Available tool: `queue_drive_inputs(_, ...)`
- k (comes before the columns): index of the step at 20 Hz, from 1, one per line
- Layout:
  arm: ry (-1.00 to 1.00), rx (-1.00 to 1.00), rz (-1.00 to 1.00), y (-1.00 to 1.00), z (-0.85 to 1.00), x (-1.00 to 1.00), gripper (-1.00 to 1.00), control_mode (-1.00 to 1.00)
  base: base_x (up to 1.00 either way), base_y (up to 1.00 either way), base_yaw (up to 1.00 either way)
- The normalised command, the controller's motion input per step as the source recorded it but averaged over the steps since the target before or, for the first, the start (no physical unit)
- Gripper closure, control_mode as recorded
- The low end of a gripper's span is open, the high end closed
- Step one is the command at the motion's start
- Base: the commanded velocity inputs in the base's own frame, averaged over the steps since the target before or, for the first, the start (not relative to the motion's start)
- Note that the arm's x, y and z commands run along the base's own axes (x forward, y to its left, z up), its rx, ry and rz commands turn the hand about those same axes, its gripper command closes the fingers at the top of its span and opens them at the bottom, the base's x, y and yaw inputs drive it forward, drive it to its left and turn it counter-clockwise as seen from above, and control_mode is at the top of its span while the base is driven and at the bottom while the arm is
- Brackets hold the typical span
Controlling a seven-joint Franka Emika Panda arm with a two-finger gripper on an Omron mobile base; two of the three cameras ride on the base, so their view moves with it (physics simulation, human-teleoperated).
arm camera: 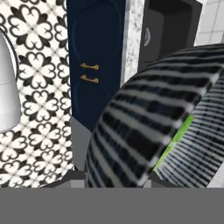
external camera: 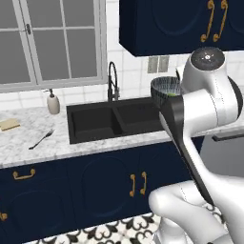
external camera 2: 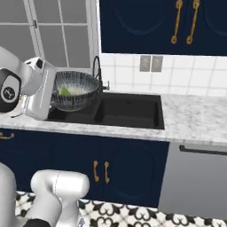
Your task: Pick the lemon wedge from the sink and place it in the bowl. Then pick the bowl and place it in the microwave. Then close the microwave door and press the start button.
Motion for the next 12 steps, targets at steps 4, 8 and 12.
queue_drive_inputs(4,0.00,0.00,0.00,0.00,0.00,0.00,1.00,1.00,-0.29,0.00,-0.47)
queue_drive_inputs(8,0.00,0.00,0.00,0.00,0.00,0.00,1.00,1.00,-0.02,0.00,-0.49)
queue_drive_inputs(12,0.00,0.00,0.00,0.00,0.00,0.00,1.00,1.00,0.00,0.00,-0.43)
